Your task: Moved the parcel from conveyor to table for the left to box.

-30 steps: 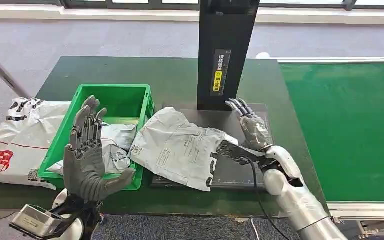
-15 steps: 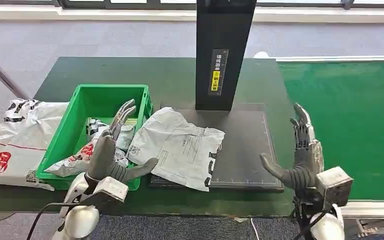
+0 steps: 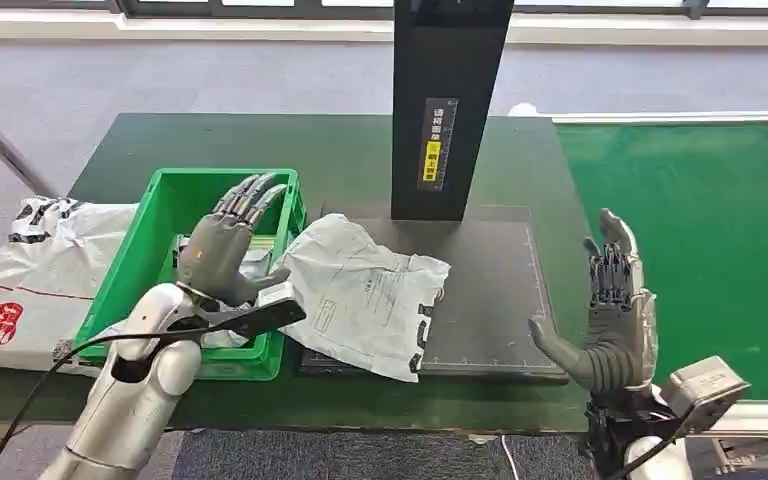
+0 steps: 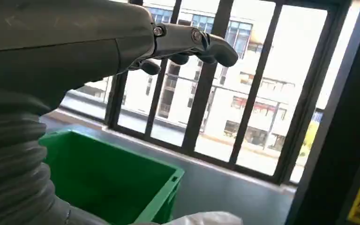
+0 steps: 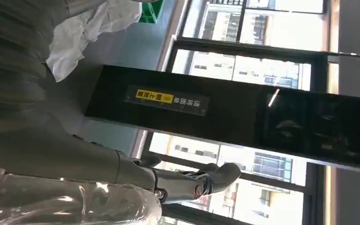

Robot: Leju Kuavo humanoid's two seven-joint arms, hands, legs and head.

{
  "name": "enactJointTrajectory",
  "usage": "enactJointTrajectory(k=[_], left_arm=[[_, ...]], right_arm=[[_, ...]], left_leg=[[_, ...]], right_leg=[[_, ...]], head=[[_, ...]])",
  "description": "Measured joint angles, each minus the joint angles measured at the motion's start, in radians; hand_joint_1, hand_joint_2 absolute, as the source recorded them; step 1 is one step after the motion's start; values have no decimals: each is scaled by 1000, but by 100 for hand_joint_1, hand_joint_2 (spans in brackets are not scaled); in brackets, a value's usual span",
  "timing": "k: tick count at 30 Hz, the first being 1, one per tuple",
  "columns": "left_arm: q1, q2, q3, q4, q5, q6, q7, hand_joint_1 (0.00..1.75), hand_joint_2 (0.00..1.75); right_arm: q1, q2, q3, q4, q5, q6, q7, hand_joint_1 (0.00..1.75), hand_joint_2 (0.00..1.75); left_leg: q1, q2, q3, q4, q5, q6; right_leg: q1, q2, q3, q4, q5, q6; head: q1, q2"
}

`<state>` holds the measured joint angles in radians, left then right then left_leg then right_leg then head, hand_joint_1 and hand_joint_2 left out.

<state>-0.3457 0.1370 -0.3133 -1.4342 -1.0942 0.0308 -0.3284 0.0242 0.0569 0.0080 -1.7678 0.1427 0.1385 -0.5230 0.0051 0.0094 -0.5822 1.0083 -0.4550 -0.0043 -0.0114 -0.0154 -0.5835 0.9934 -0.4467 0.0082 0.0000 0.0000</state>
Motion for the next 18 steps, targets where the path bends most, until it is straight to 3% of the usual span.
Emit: enactJointTrajectory(k=[8, 11, 18], left_arm=[[-304, 63, -192, 263, -39, -243, -48, 0, 175], [-558, 47, -354, 466, 17, -345, -85, 0, 175], [-716, 11, -524, 640, 67, -380, -106, 0, 175]], right_arm=[[17, 39, 0, -18, -32, 11, -5, 0, 175], [22, 55, 0, -18, -41, -4, -13, 0, 175], [29, 72, 0, -15, -44, -5, -36, 0, 175]], left_leg=[[1, 6, -1, 1, 2, -1], [4, -5, -18, 4, 9, -3], [2, 2, -15, 3, 9, -3]], right_leg=[[1, 5, -7, 0, 5, -2], [4, -4, -14, 2, 10, -2], [2, 2, -15, 2, 11, -2]], head=[[-1, 0], [1, 0], [0, 0]])
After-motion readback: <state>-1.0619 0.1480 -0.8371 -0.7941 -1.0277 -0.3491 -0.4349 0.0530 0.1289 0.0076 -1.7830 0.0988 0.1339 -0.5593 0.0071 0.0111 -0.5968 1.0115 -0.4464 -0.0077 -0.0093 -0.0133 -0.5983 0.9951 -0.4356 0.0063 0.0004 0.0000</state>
